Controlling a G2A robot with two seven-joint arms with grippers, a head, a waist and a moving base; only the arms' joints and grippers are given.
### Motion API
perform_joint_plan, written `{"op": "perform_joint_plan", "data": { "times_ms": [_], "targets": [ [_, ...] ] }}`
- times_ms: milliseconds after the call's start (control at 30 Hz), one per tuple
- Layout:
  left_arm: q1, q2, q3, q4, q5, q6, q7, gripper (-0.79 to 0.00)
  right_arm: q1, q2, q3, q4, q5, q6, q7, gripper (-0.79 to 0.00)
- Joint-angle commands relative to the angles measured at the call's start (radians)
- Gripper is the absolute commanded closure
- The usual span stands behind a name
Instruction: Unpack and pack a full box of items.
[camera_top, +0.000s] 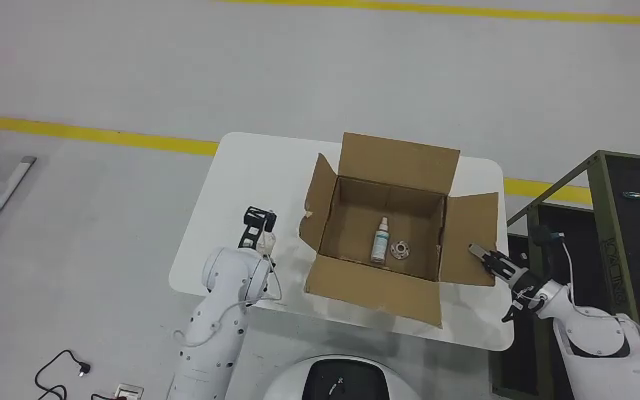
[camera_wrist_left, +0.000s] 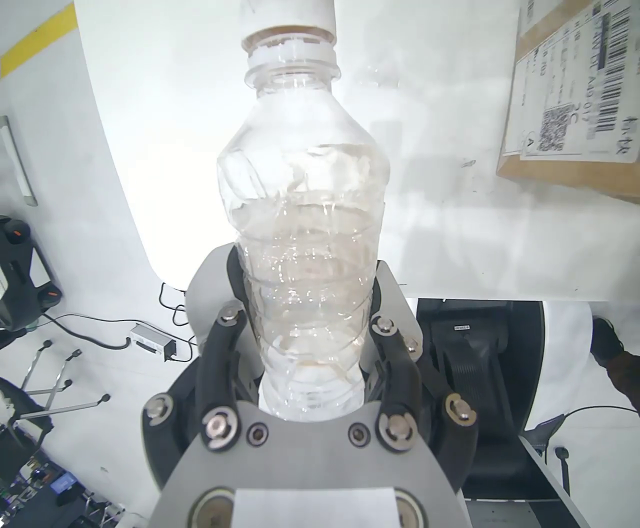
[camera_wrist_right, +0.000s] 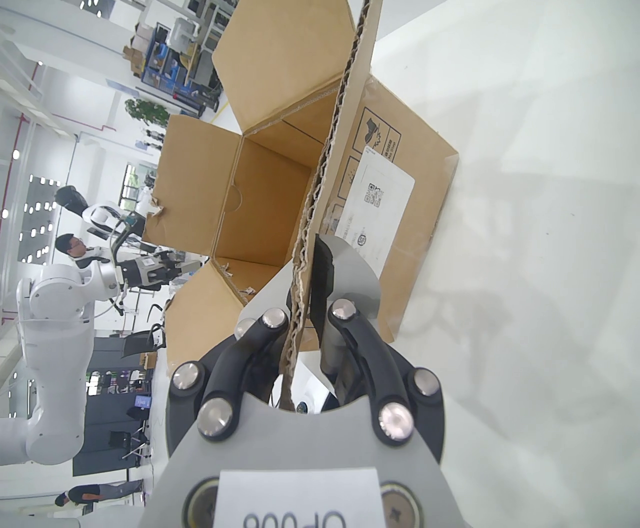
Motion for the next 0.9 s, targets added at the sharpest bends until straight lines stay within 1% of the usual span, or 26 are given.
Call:
{"op": "perform_joint_plan", "data": {
  "times_ms": [0, 333, 767, 867],
  "targets": [
    [0.0, 0.001, -0.002, 0.027, -0.007, -0.009, 0.008, 0.0, 0.0, 0.002, 0.001, 0.0, 0.005, 0.006, 0.001, 0.0],
    [-0.015, 0.004, 0.017, 0.183, 0.013, 0.014, 0.088, 0.0, -0.002, 0.008, 0.008, -0.001, 0.039, 0.012, 0.008, 0.0],
    [-0.061, 0.0, 0.029, 0.344, 0.028, 0.119, 0.176, 0.0, -0.006, 0.016, 0.002, -0.009, 0.041, 0.025, 0.005, 0.0],
    [-0.074, -0.002, 0.034, 0.385, 0.026, 0.129, 0.195, 0.0, -0.005, 0.017, -0.002, -0.007, 0.042, 0.025, 0.003, 0.0]
  ]
}}
